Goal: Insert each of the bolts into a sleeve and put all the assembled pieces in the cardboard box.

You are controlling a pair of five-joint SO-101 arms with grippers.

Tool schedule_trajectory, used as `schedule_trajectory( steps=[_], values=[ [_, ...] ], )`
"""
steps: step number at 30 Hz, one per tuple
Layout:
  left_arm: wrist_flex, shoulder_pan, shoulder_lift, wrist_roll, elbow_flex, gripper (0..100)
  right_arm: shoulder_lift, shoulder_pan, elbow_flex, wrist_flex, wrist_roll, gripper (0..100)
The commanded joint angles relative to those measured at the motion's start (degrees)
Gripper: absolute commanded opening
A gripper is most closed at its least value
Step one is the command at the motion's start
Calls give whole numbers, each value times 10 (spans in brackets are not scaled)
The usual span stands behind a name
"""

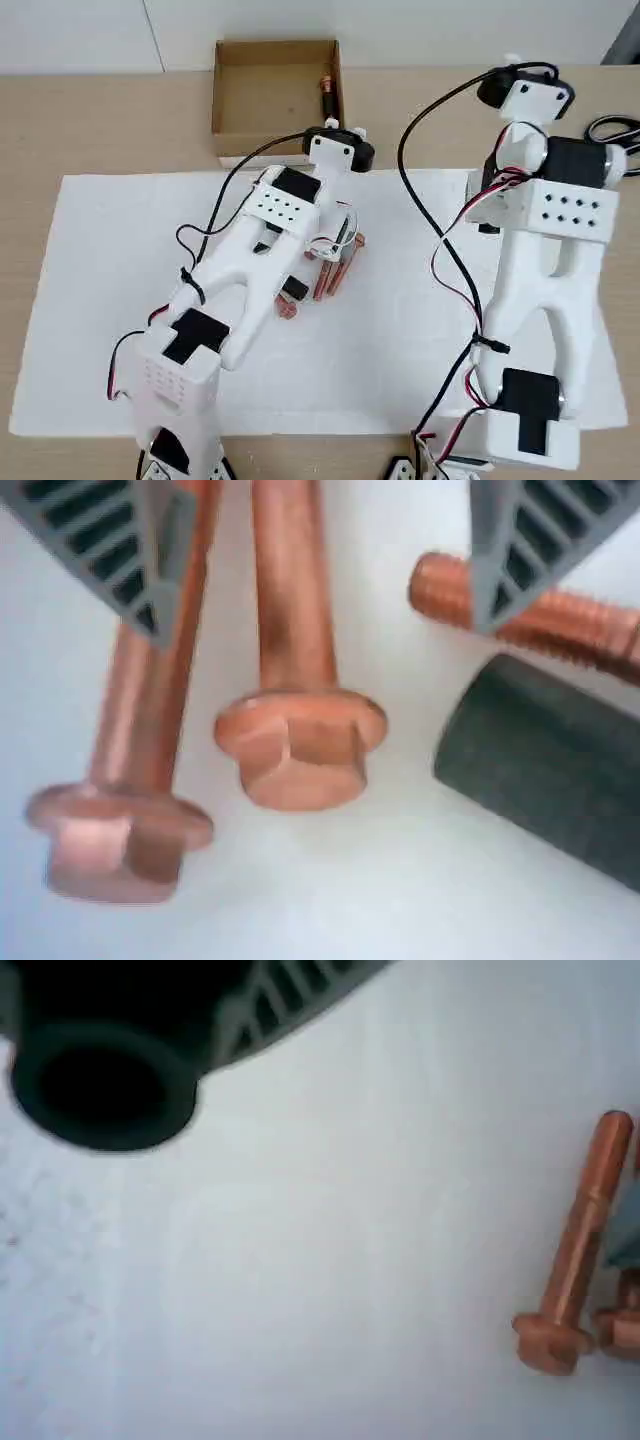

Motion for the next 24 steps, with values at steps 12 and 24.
schedule_trajectory(
  steps=[12,24],
  values=[
    [-14,-1,47,3,-33,184,-29,5,-3,-1,4,3],
    [-11,0,47,3,-40,5,-29,4,-3,-2,4,3]
  ],
)
